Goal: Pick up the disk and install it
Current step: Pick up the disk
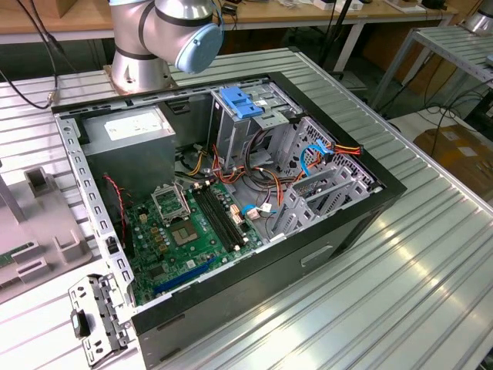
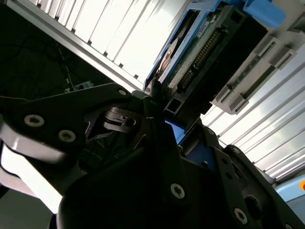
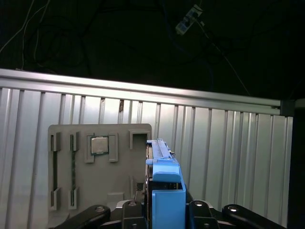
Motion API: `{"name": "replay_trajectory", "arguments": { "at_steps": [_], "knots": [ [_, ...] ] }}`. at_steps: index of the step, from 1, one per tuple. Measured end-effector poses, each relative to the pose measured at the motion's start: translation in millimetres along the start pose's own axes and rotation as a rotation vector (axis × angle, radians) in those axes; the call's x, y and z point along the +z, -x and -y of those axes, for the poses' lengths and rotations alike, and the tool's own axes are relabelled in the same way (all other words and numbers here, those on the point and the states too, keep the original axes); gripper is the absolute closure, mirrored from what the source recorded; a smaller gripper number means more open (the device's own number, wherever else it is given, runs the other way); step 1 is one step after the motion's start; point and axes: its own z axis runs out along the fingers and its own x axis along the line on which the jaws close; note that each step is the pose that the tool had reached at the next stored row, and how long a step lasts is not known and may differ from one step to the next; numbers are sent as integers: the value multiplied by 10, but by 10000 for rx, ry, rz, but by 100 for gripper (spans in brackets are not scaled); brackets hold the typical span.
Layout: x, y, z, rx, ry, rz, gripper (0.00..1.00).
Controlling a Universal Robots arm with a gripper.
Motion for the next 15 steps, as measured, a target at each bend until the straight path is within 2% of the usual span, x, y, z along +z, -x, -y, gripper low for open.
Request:
{"name": "replay_trajectory", "arguments": {
  "at_steps": [15],
  "knots": [
    [-127,16,-5,0,0,6,63]
  ]
}}
